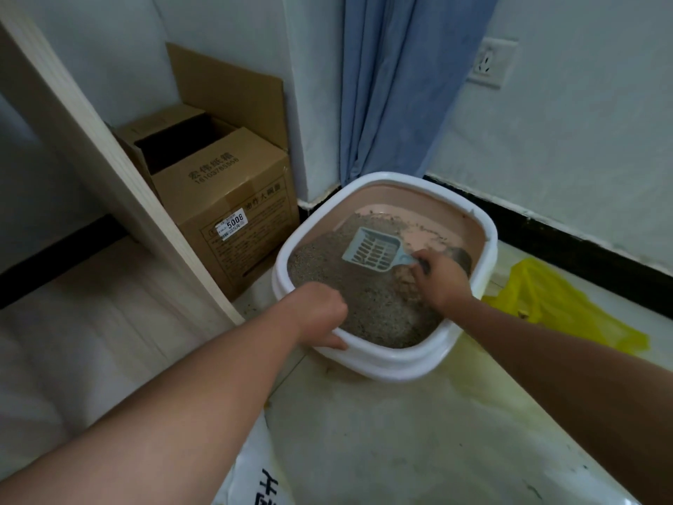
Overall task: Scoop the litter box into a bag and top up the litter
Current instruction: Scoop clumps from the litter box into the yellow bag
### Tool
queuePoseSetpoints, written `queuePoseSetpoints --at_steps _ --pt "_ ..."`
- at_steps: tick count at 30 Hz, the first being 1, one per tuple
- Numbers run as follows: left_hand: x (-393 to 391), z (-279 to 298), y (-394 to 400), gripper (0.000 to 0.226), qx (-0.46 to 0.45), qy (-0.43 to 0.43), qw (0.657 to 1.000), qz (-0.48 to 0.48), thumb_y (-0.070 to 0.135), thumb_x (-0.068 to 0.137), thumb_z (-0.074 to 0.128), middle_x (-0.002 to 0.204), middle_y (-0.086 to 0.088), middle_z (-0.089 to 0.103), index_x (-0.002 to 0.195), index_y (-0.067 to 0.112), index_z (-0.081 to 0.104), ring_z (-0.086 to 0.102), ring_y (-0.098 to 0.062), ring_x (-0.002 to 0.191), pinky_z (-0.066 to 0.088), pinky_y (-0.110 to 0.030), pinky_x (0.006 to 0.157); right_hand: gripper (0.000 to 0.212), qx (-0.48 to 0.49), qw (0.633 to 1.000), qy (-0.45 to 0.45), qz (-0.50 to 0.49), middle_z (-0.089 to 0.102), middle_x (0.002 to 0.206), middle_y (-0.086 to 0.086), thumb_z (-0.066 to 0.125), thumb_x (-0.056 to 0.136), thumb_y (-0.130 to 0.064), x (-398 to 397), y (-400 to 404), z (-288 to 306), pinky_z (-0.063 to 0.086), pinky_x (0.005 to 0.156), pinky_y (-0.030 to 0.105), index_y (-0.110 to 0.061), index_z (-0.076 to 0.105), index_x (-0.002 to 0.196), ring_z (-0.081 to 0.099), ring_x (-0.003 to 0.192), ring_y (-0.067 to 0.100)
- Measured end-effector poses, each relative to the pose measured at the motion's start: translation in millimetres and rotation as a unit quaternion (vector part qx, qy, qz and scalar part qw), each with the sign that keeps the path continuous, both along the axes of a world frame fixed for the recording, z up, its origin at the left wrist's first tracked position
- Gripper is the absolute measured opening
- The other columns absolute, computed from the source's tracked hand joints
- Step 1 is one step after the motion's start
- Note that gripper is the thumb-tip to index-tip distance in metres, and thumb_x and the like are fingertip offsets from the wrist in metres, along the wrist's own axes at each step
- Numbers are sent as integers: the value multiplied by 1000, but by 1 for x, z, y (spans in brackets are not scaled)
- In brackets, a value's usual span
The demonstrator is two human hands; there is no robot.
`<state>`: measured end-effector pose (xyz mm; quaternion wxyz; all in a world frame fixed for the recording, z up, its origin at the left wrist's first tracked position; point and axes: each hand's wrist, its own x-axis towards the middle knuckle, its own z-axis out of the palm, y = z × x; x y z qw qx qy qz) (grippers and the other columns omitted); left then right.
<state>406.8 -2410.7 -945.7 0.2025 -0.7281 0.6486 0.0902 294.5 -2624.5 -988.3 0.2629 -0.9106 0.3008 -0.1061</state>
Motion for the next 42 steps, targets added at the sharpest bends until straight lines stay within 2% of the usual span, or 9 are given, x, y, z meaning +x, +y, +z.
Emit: queuePoseSetpoints --at_steps 3,10,18,22,27,31,35,39,42 --pt "-8 2 0 42 2 6 1000 26 56 90 56 86 -4 63 79 16 60 54 -18 71 40 -31 62 24 -16 1000 5 8 70 96 7 51 98 -26 -20 2 10 44 68 31 -17 66 114 64 89 29" --pt "-9 -10 9 58 -70 43 994 78 68 88 47 82 -2 57 74 14 63 53 -17 71 35 -31 57 23 -68 997 -9 29 69 103 11 54 95 -25 -52 -9 31 51 76 40 -14 68 109 63 96 33" --pt "-39 -12 -45 56 -157 114 979 58 63 92 43 72 -3 58 70 15 60 56 -20 65 48 -34 61 27 -48 998 -31 -35 70 110 1 56 95 -28 -104 -29 61 44 77 27 -24 67 119 64 100 22" --pt "-54 -14 -88 50 -240 145 957 70 60 90 43 73 -3 61 70 16 58 56 -22 64 46 -33 55 17 -31 996 -27 -83 66 88 -7 57 94 -28 -151 -41 68 43 70 26 -26 67 108 63 80 13" --pt "-88 -15 -138 47 -324 216 913 123 53 88 56 60 0 50 60 17 47 45 -20 58 32 -31 53 24 -39 987 -14 -155 70 104 2 60 93 -27 -203 -60 58 38 74 23 -19 68 114 64 95 22" --pt "-119 -13 -175 35 -321 293 891 129 52 86 63 81 -3 67 88 17 67 62 -24 78 49 -35 69 21 -43 978 -3 -204 70 103 -2 59 93 -31 -237 -75 60 38 73 23 -23 68 110 65 95 19" --pt "-151 -13 -203 50 -281 257 914 140 50 83 64 97 -7 66 116 15 54 63 -30 92 50 -37 70 24 -62 972 32 -226 69 107 0 57 94 -30 -266 -77 61 35 72 22 -21 68 113 63 97 19" --pt "-166 -19 -213 43 -255 201 940 108 22 87 59 102 -10 64 126 14 43 62 -35 94 40 -38 61 25 -65 969 68 -229 68 110 1 57 93 -32 -287 -79 57 45 77 28 -21 66 115 63 98 20" --pt "-167 -18 -215 39 -267 216 934 103 7 84 53 101 -12 64 122 15 49 61 -37 92 39 -38 62 26 -60 967 92 -228 68 109 0 56 94 -31 -297 -79 56 45 76 28 -22 66 115 63 97 19"
